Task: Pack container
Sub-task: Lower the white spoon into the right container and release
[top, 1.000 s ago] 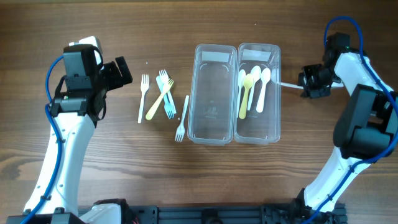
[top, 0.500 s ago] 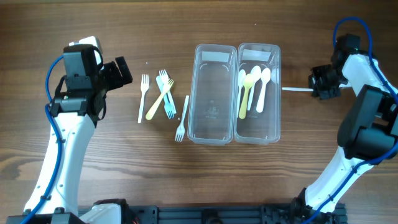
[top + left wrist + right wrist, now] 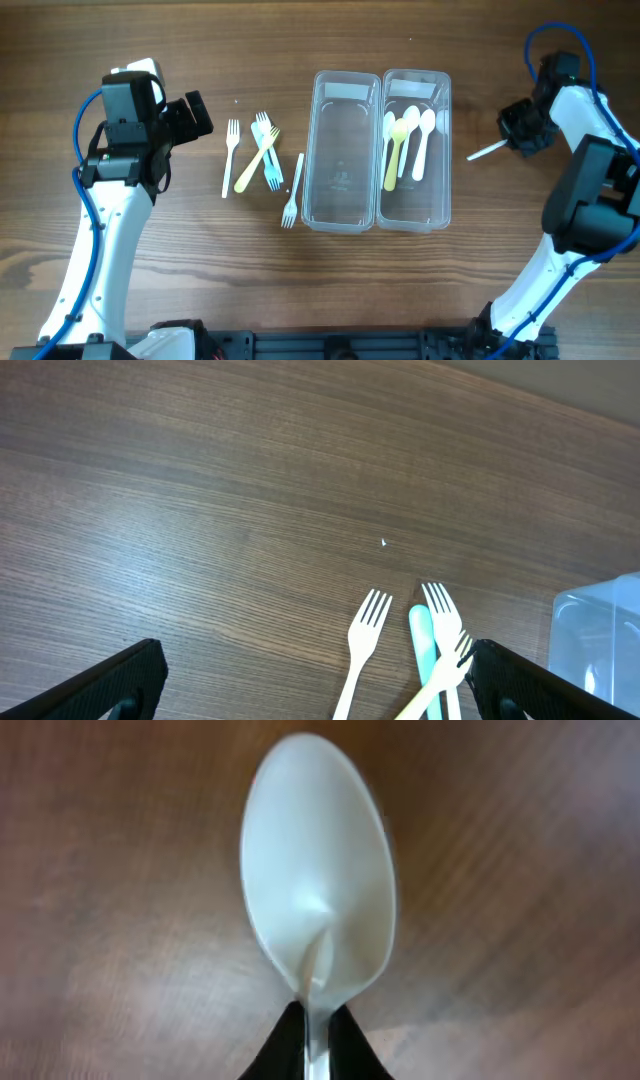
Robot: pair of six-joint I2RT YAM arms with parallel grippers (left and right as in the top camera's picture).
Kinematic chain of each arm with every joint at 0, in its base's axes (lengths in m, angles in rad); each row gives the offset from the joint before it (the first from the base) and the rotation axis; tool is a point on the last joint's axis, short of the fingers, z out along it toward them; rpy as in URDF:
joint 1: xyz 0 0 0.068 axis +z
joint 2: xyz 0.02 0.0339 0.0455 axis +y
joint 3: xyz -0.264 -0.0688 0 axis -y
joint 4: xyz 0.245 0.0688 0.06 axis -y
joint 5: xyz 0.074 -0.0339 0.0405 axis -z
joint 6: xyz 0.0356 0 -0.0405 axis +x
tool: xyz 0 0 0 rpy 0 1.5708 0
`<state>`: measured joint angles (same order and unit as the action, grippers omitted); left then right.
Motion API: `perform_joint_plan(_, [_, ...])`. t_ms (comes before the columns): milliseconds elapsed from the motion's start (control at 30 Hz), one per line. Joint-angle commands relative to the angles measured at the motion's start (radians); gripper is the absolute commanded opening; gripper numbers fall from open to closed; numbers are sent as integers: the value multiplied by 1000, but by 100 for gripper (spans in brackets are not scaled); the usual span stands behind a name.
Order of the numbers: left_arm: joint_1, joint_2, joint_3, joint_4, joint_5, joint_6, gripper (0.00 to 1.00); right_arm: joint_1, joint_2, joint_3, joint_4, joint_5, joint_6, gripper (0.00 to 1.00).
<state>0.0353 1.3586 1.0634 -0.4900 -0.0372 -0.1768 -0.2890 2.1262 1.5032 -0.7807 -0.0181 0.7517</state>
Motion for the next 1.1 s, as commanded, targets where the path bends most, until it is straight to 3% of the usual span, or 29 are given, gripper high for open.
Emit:
perform_joint_plan(0, [7,7,19,3,-10,16,100,0,2,110,11,-48,-255,5])
perform_joint_plan(133, [7,7,19,3,-9,16,100,0,-44,236,6,-159,-394,5])
perform_joint_plan(333, [7,7,19,3,-10,16,100,23,-133,315,-18,-339,-446,5])
perform_joint_plan(567, [7,7,19,3,-9,16,100,210,-199,312,-205,-367,-524,5])
perform_joint_plan(733, [7,7,19,3,-9,16,100,395,-199,205,-197,-209,-534,5])
perform_joint_plan(867, [7,7,19,3,-10,16,100,489,-198,26,-118,-111,-446,4])
perform_joint_plan(1000, [7,7,19,3,-9,16,100,507,-198,-130,-18,-113,-344,4])
perform_joint_plan(1067, [7,7,19,3,-9,16,100,507,-198,-158,5,-116,-369,4])
